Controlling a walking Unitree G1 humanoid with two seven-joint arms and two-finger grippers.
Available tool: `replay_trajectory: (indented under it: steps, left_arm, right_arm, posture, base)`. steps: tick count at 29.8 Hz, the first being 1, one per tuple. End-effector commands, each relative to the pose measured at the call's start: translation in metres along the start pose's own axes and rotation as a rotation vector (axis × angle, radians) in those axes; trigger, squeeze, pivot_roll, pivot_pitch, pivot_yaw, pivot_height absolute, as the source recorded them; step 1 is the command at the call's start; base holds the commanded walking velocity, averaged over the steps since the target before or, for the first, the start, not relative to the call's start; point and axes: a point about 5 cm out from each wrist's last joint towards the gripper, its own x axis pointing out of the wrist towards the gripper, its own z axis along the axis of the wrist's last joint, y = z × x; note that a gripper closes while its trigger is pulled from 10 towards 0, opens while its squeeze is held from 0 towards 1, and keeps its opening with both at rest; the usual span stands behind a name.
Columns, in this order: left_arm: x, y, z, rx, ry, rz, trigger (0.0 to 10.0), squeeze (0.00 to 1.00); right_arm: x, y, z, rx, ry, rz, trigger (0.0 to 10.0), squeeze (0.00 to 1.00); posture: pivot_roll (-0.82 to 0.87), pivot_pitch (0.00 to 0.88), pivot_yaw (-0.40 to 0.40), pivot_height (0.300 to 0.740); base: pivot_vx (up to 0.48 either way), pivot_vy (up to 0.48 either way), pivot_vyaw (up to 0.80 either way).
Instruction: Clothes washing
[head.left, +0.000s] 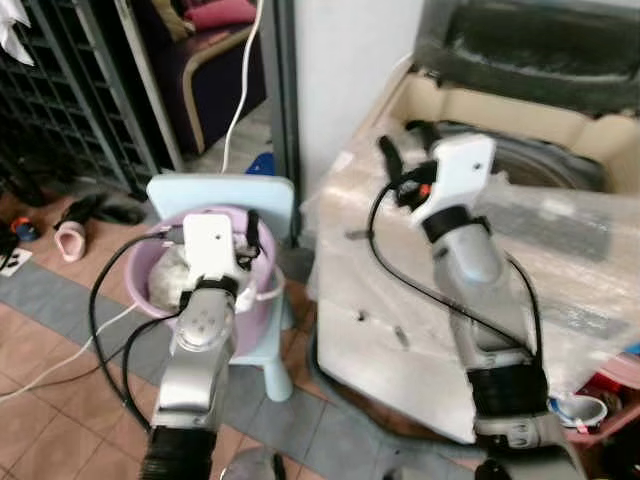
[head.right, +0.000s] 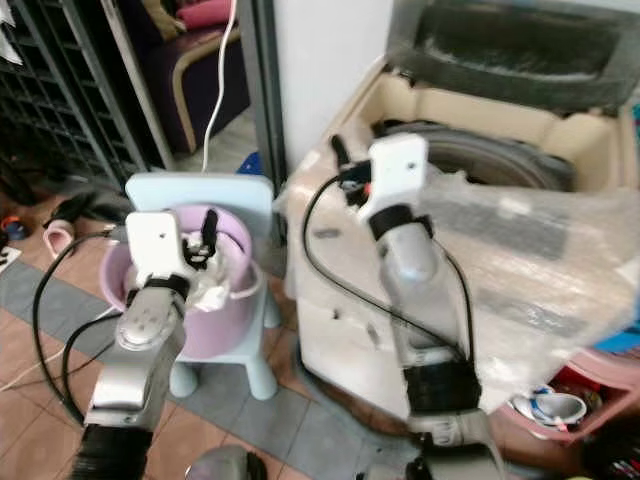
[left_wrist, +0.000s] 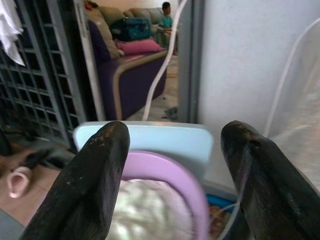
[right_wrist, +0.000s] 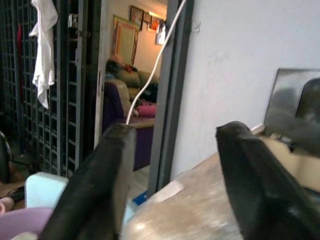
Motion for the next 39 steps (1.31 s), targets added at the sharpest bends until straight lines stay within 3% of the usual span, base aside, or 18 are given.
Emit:
replay_trajectory:
  steps: [1,3,6,9,10,13,16,18,19,22,28,31,32,39]
  left_arm:
    - [-0.001,-0.004,0.006,0.003,-0.021,-0.018,10.0,0.0]
    - [-0.003,-0.002,0.006,0.005,-0.016,-0.018,10.0,0.0]
    - [-0.004,-0.001,0.004,0.003,-0.008,-0.017,10.0,0.0]
    - [-0.003,0.0,0.002,-0.005,0.003,-0.018,10.0,0.0]
    - [-0.003,0.0,0.002,-0.005,0.005,-0.019,10.0,0.0]
    - [-0.003,-0.001,0.003,-0.001,0.004,-0.029,10.0,0.0]
    - [-0.003,0.0,0.003,-0.001,0.006,-0.021,10.0,0.0]
    - [-0.004,0.002,0.003,0.009,0.002,0.0,10.0,0.0]
    - [-0.004,0.004,0.004,0.013,-0.003,0.013,10.0,0.0]
    - [-0.005,0.007,0.003,0.019,-0.006,0.019,10.0,0.0]
    - [-0.009,0.013,-0.003,-0.034,0.02,0.017,10.0,0.0]
    - [-0.009,0.013,-0.003,-0.03,0.008,0.013,10.0,0.0]
    - [-0.01,0.012,-0.005,-0.07,0.018,-0.026,10.0,0.0]
    - [-0.015,0.014,-0.007,-0.075,0.029,-0.009,10.0,0.0]
  right_arm:
    - [-0.007,-0.009,-0.001,-0.015,0.019,-0.05,10.0,1.0]
    - [-0.016,-0.013,-0.007,0.008,0.059,-0.086,10.0,1.0]
    - [-0.03,-0.017,-0.019,0.12,0.139,-0.167,10.0,1.0]
    - [-0.033,-0.02,-0.023,0.133,0.169,-0.208,10.0,0.95]
    - [-0.034,-0.021,-0.024,0.143,0.182,-0.226,10.0,0.0]
    - [-0.04,-0.025,-0.031,0.196,0.24,-0.285,10.0,0.0]
    - [-0.041,-0.025,-0.031,0.179,0.251,-0.278,10.0,0.0]
    - [-0.04,-0.026,-0.03,0.116,0.271,-0.263,10.0,0.0]
    - [-0.039,-0.026,-0.03,0.037,0.285,-0.247,10.0,0.0]
    - [-0.039,-0.023,-0.03,0.118,0.264,-0.228,10.0,0.0]
    - [-0.049,-0.039,-0.051,0.048,0.376,-0.283,10.0,0.0]
    - [-0.049,-0.04,-0.053,0.1,0.375,-0.242,10.0,0.0]
    - [-0.048,-0.038,-0.051,0.097,0.357,-0.214,10.0,0.0]
    - [-0.042,-0.034,-0.051,0.13,0.352,-0.184,10.0,0.0]
  posture:
    - [-0.03,0.029,0.049,0.74]
    - [-0.03,0.028,0.048,0.74]
    - [-0.04,0.025,0.046,0.74]
    - [-0.05,0.016,0.052,0.74]
    - [-0.05,0.016,0.052,0.74]
    - [-0.04,0.011,0.055,0.74]
    - [-0.04,0.012,0.056,0.74]
    - [-0.04,0.015,0.054,0.74]
    - [-0.04,0.015,0.053,0.74]
    - [-0.04,0.014,0.05,0.74]
    - [-0.03,0.013,0.049,0.74]
    - [-0.03,0.023,0.043,0.74]
    - [-0.03,0.039,0.041,0.74]
    - [-0.02,0.042,0.033,0.74]
  base:
    - [0.0,0.48,0.0]
    - [0.0,0.48,0.0]
    - [0.0,0.48,0.0]
    - [0.0,0.48,0.0]
    - [0.0,0.48,0.0]
    - [0.0,0.48,0.0]
    - [0.0,0.48,0.0]
    - [0.0,0.48,0.0]
    - [0.0,0.48,0.0]
    - [0.0,0.48,0.0]
    - [0.0,0.137,0.0]
    - [0.0,0.0,0.0]
    - [0.0,0.0,0.8]
    - [0.0,0.0,0.8]
